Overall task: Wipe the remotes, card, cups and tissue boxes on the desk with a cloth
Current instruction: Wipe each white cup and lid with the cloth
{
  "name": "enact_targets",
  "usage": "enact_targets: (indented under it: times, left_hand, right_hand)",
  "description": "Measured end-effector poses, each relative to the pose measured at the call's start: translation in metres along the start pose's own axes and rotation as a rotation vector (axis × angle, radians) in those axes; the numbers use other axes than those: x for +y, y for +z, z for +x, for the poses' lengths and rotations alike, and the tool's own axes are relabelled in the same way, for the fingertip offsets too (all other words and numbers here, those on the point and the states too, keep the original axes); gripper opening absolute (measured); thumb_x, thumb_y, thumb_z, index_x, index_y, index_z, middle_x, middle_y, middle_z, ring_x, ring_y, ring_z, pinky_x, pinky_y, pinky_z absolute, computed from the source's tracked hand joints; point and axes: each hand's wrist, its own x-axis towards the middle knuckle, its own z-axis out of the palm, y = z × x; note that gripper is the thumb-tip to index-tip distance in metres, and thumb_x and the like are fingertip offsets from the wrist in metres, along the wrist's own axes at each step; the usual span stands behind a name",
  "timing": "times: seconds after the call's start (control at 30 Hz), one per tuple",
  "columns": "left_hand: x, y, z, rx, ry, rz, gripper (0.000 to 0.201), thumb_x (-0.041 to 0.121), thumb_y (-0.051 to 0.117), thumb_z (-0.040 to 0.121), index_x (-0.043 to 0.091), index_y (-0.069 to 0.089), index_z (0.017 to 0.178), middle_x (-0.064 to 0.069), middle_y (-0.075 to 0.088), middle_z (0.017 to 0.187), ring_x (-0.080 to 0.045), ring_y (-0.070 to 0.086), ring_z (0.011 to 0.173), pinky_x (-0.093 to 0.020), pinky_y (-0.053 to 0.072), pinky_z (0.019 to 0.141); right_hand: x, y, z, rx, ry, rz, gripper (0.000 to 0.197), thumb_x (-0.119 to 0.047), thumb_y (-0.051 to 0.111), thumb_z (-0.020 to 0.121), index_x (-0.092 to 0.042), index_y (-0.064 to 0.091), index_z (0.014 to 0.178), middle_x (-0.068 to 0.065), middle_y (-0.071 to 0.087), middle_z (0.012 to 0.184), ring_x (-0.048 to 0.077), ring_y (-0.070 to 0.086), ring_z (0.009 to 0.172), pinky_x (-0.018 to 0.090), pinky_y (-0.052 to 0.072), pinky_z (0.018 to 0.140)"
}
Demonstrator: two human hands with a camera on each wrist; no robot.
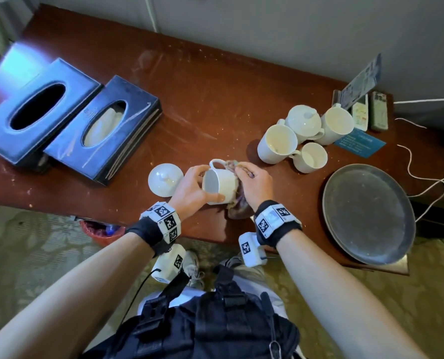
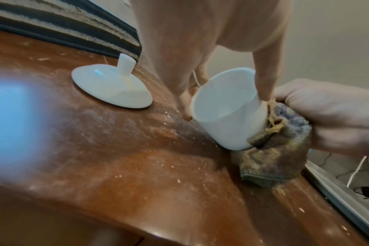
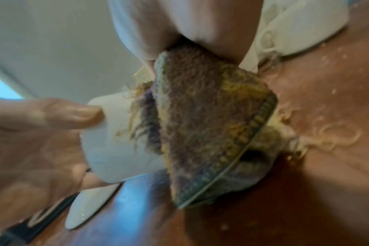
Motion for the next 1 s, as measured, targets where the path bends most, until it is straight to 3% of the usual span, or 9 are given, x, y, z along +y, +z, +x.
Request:
enact_targets:
  times: [0.13, 0.23, 0.33, 0.43, 0.5, 0.6, 0.77, 0.9, 1.0]
  left_hand:
    - [0.004, -0.003, 0.002, -0.109, -0.041, -0.01, 0.092, 0.035, 0.088, 0.062, 0.022, 0.042, 0.14, -0.001, 0.055, 0.129, -0.022, 0.056, 0.116, -0.046, 0.05, 0.098]
    - [0.01, -0.008, 0.004, -0.163, -0.094, -0.018, 0.084, 0.046, 0.081, 0.073, 0.031, 0.039, 0.144, -0.004, 0.06, 0.125, -0.023, 0.059, 0.113, -0.046, 0.049, 0.1]
    - [0.015, -0.01, 0.009, -0.166, -0.137, -0.053, 0.076, 0.046, 0.081, 0.075, 0.028, 0.044, 0.139, -0.01, 0.061, 0.12, -0.025, 0.064, 0.105, -0.048, 0.057, 0.09]
    - [0.021, -0.01, 0.008, -0.129, -0.085, 0.043, 0.078, 0.05, 0.083, 0.062, 0.032, 0.044, 0.127, -0.002, 0.061, 0.114, -0.023, 0.063, 0.1, -0.05, 0.056, 0.086]
    - [0.022, -0.007, 0.009, -0.091, -0.061, 0.056, 0.081, 0.049, 0.082, 0.056, 0.034, 0.041, 0.124, 0.001, 0.058, 0.115, -0.022, 0.061, 0.102, -0.05, 0.055, 0.087]
    - [0.02, -0.001, 0.011, -0.052, -0.035, 0.026, 0.086, 0.034, 0.087, 0.065, 0.025, 0.038, 0.135, 0.0, 0.055, 0.12, -0.023, 0.058, 0.11, -0.046, 0.052, 0.093]
    - [0.022, 0.002, 0.009, -0.03, -0.001, 0.05, 0.09, 0.047, 0.082, 0.054, 0.022, 0.047, 0.133, -0.001, 0.06, 0.124, -0.018, 0.062, 0.105, -0.042, 0.054, 0.091]
    - [0.018, 0.004, 0.01, -0.013, 0.004, 0.077, 0.096, 0.051, 0.086, 0.056, 0.024, 0.046, 0.139, 0.001, 0.055, 0.129, -0.018, 0.06, 0.109, -0.045, 0.053, 0.094]
    - [0.021, 0.005, 0.014, -0.004, 0.011, 0.106, 0.094, 0.051, 0.086, 0.06, 0.026, 0.046, 0.141, 0.0, 0.052, 0.13, -0.021, 0.057, 0.115, -0.047, 0.049, 0.099]
  right_hand:
    - [0.007, -0.011, 0.002, -0.01, 0.079, -0.003, 0.017, -0.019, 0.061, 0.094, -0.014, 0.072, 0.105, -0.006, 0.067, 0.096, 0.013, 0.06, 0.096, 0.024, 0.044, 0.086]
    - [0.007, -0.01, -0.001, 0.006, 0.096, 0.034, 0.014, -0.02, 0.061, 0.094, -0.018, 0.072, 0.102, -0.008, 0.067, 0.094, 0.011, 0.06, 0.094, 0.025, 0.047, 0.086]
    - [0.006, -0.01, -0.001, 0.004, 0.095, 0.054, 0.01, -0.02, 0.062, 0.093, -0.021, 0.071, 0.097, -0.01, 0.067, 0.092, 0.01, 0.061, 0.094, 0.027, 0.049, 0.088]
    - [-0.001, -0.015, 0.002, 0.052, 0.07, 0.086, 0.014, -0.019, 0.061, 0.094, -0.019, 0.073, 0.102, -0.011, 0.068, 0.093, 0.008, 0.062, 0.094, 0.027, 0.051, 0.09]
    - [-0.008, -0.021, 0.004, 0.093, 0.016, 0.131, 0.017, -0.018, 0.06, 0.095, -0.018, 0.073, 0.106, -0.012, 0.069, 0.097, 0.004, 0.063, 0.095, 0.023, 0.051, 0.09]
    - [-0.017, -0.019, 0.002, 0.061, -0.119, 0.186, 0.021, -0.014, 0.06, 0.095, -0.02, 0.074, 0.111, -0.012, 0.071, 0.107, -0.002, 0.062, 0.104, 0.018, 0.049, 0.095]
    - [0.002, 0.006, -0.009, -0.052, -0.432, -0.147, 0.023, -0.017, 0.063, 0.094, -0.018, 0.073, 0.115, 0.0, 0.063, 0.131, 0.013, 0.055, 0.126, 0.027, 0.039, 0.11]
    - [0.01, -0.009, -0.006, -0.032, -0.292, -0.146, 0.025, -0.016, 0.061, 0.096, -0.016, 0.071, 0.118, 0.002, 0.061, 0.134, 0.013, 0.051, 0.129, 0.004, 0.026, 0.105]
    - [0.004, -0.012, -0.002, -0.007, -0.197, -0.131, 0.025, -0.016, 0.059, 0.096, -0.016, 0.072, 0.118, 0.002, 0.061, 0.135, 0.012, 0.051, 0.129, 0.009, 0.028, 0.106]
